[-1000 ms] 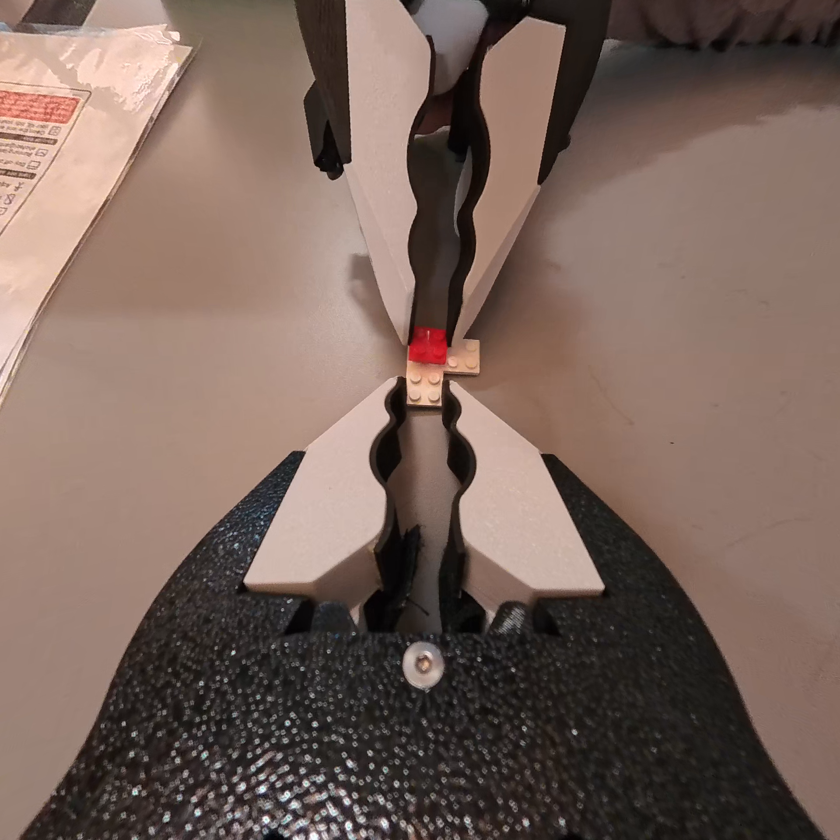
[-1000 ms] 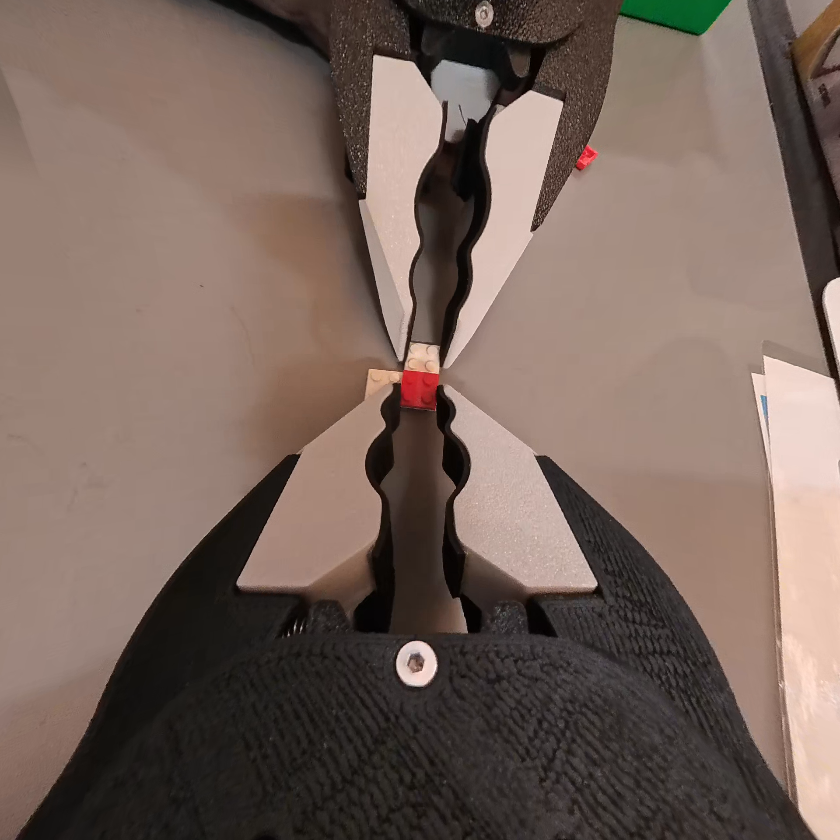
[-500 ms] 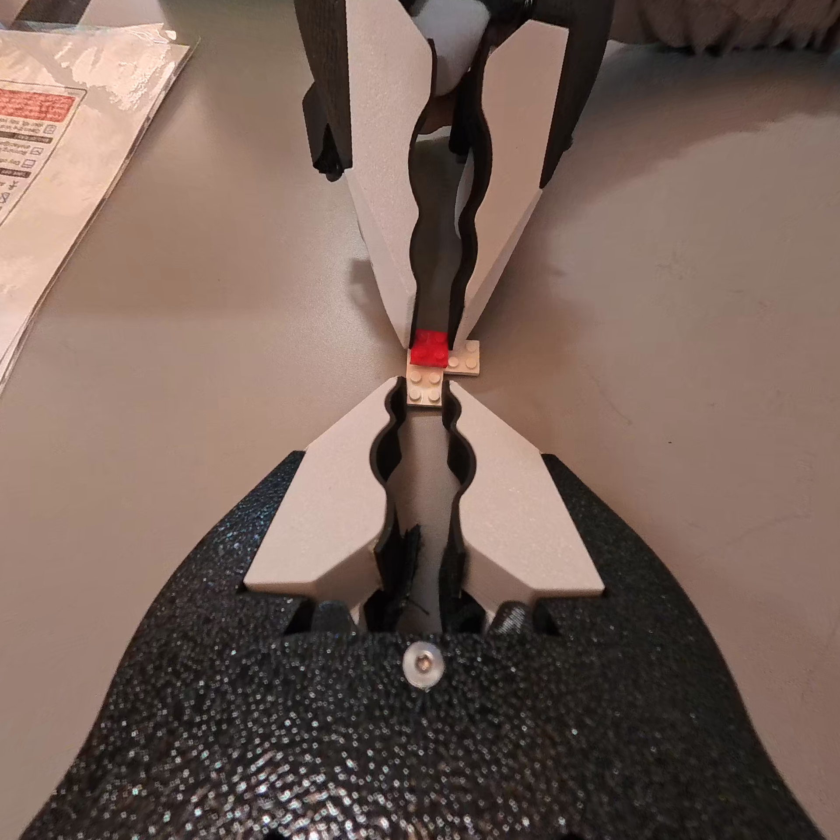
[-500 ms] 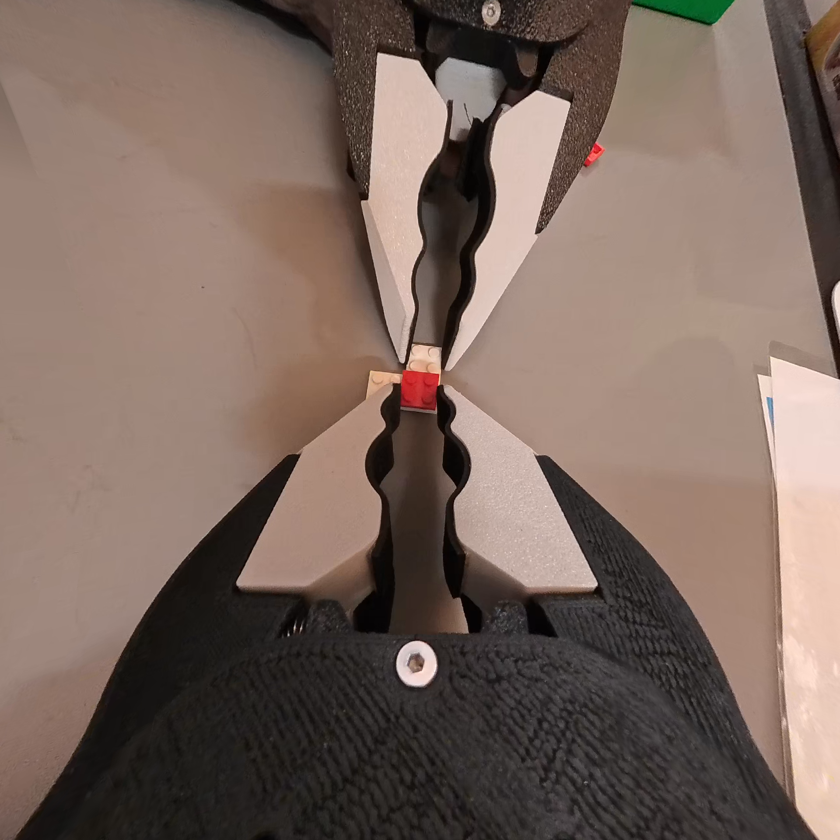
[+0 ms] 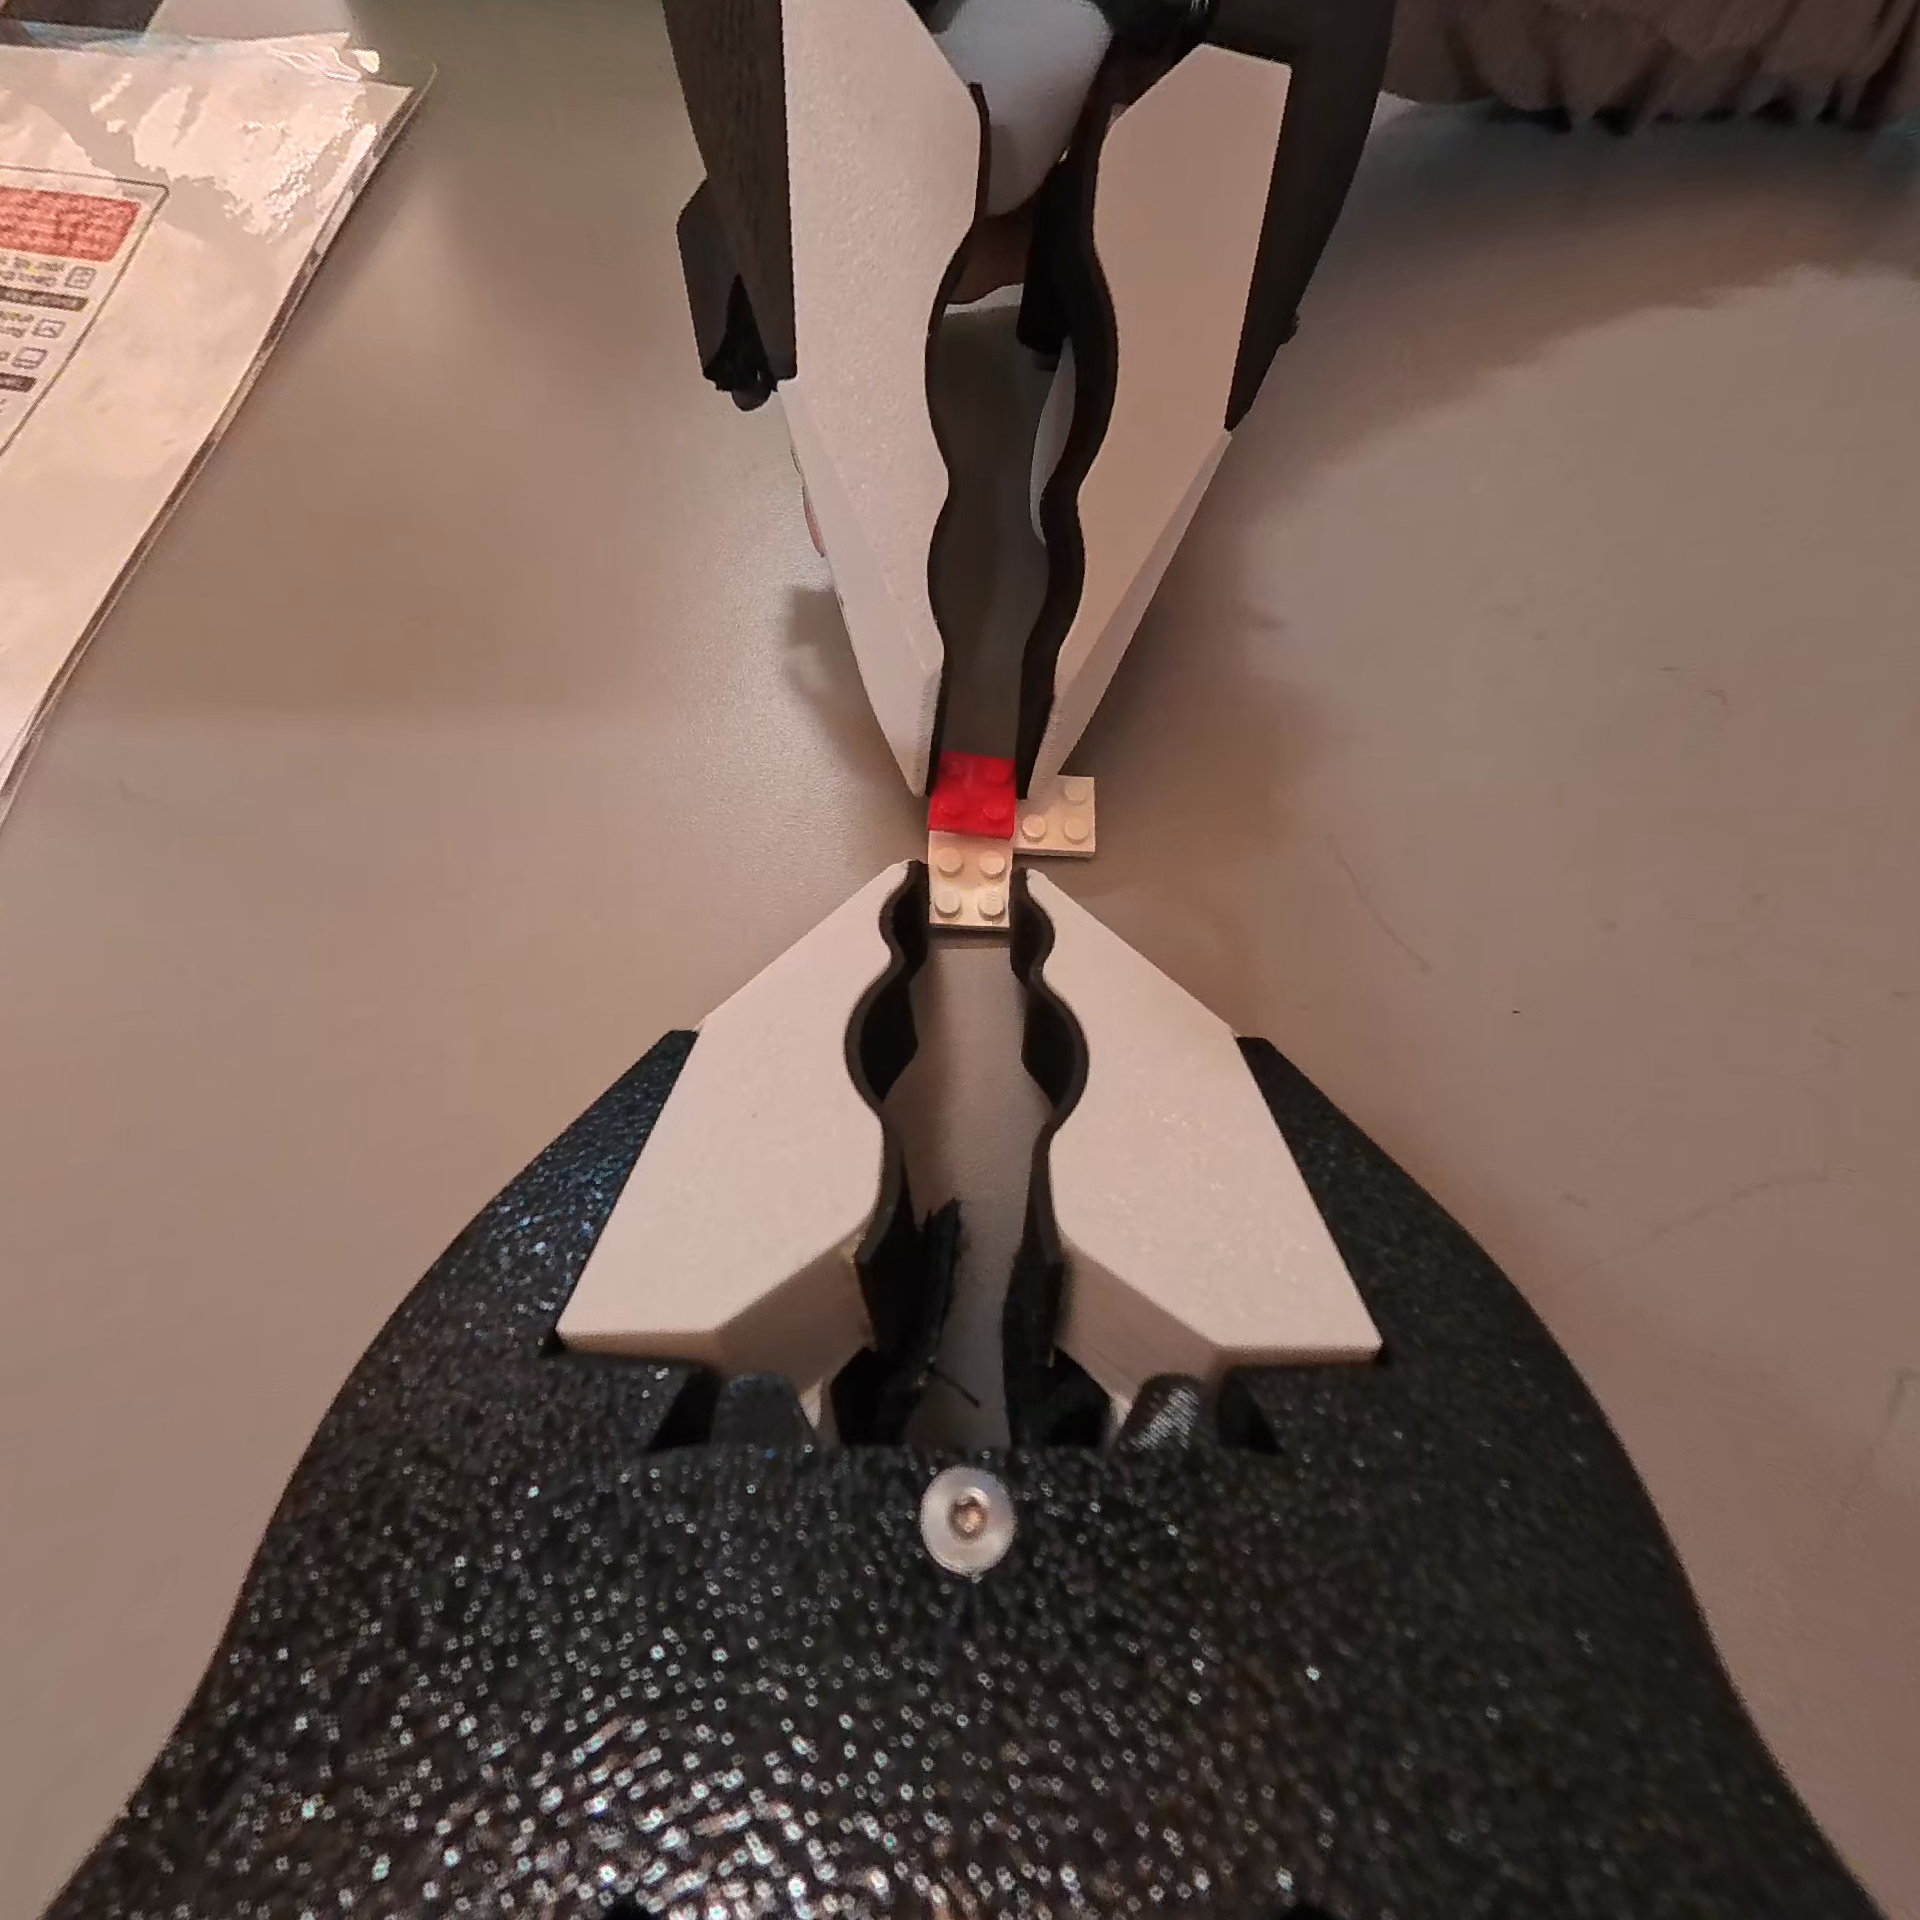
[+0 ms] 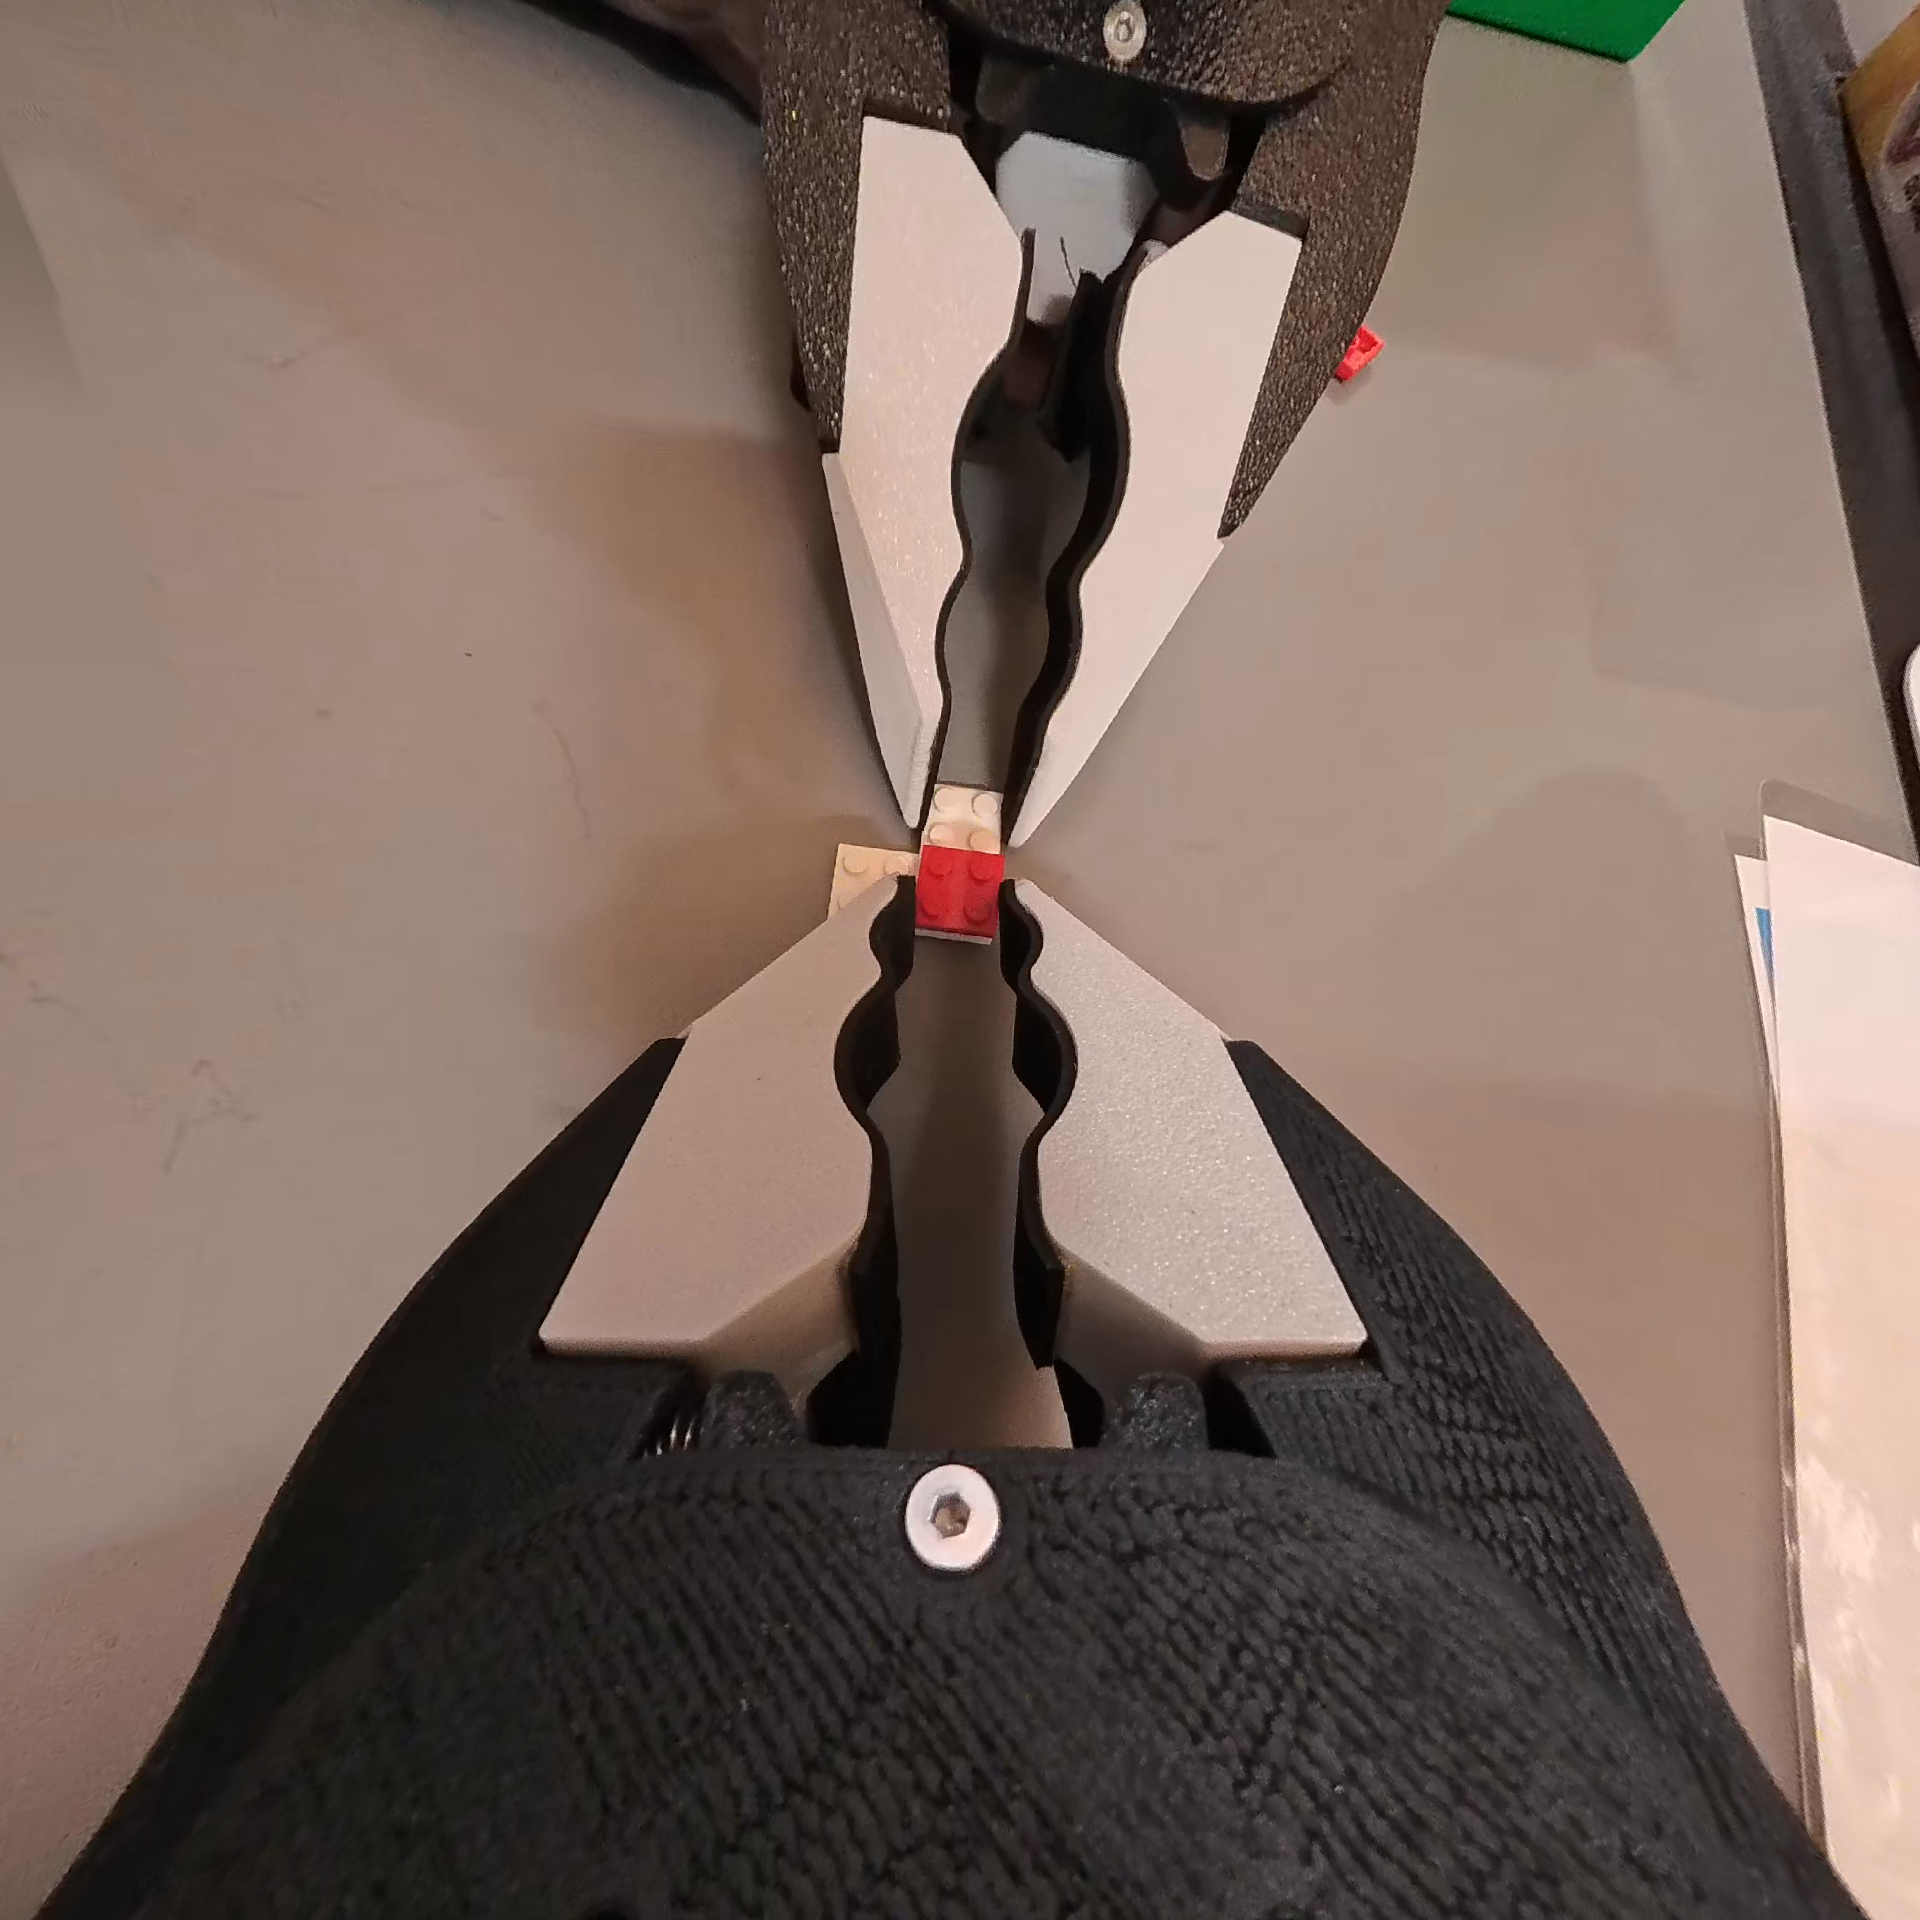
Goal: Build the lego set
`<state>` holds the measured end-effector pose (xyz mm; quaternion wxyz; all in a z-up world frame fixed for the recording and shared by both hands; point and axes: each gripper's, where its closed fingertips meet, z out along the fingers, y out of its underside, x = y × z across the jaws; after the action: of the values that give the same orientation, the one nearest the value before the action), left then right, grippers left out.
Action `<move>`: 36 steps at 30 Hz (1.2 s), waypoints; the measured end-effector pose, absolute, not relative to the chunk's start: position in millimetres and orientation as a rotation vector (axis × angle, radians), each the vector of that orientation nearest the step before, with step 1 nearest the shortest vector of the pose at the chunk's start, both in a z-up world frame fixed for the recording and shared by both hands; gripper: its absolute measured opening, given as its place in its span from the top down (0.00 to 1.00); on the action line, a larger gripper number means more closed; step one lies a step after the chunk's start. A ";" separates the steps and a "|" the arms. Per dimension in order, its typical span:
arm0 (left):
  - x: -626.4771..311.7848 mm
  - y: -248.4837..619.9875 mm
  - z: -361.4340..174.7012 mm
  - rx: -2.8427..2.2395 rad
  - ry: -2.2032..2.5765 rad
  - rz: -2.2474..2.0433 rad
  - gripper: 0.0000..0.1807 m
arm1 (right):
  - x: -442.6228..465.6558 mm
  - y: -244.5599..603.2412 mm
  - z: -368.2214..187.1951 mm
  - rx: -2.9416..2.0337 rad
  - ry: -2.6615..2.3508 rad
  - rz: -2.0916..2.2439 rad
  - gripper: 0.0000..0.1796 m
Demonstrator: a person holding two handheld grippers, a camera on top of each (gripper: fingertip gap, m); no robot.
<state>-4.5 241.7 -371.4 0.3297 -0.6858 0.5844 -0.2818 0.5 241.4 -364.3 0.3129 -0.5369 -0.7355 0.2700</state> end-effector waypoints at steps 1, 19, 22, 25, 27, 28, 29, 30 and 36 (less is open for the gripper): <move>-4.4 241.7 -371.3 -1.794 1.528 -0.738 0.92 | 0.7 241.4 -364.2 -1.416 -1.940 0.713 0.92; -4.5 241.1 -371.6 -1.803 1.529 -0.747 0.92 | 0.6 240.0 -363.9 -1.417 -1.939 0.733 0.90; -4.5 241.2 -371.6 -1.802 1.529 -0.746 0.92 | 0.2 239.8 -364.1 -1.416 -1.937 0.738 0.89; -4.7 240.5 -371.4 -1.803 1.529 -0.755 0.92 | 0.4 239.6 -363.7 -1.411 -1.939 0.736 0.88; -4.9 240.0 -371.3 -1.802 1.530 -0.760 0.92 | 0.9 238.6 -360.9 -1.393 -1.938 0.743 0.85; -5.2 239.9 -371.4 -1.801 1.535 -0.757 0.92 | 0.8 236.1 -357.6 -1.369 -1.935 0.764 0.83; -5.8 240.4 -371.5 -1.799 1.538 -0.749 0.92 | 0.4 232.7 -353.5 -1.340 -1.930 0.791 0.82; -7.1 241.4 -371.3 -1.801 1.538 -0.739 0.92 | 0.0 229.9 -349.3 -1.312 -1.921 0.813 0.79; -20.7 243.1 -364.7 -1.842 1.537 -0.727 0.93 | -3.2 231.0 -329.3 -1.179 -1.835 0.730 0.70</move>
<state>-20.7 243.1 -364.7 0.3123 -0.6980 0.5826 -0.2755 -3.2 231.0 -329.3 0.4087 -0.4677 -0.7281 0.2899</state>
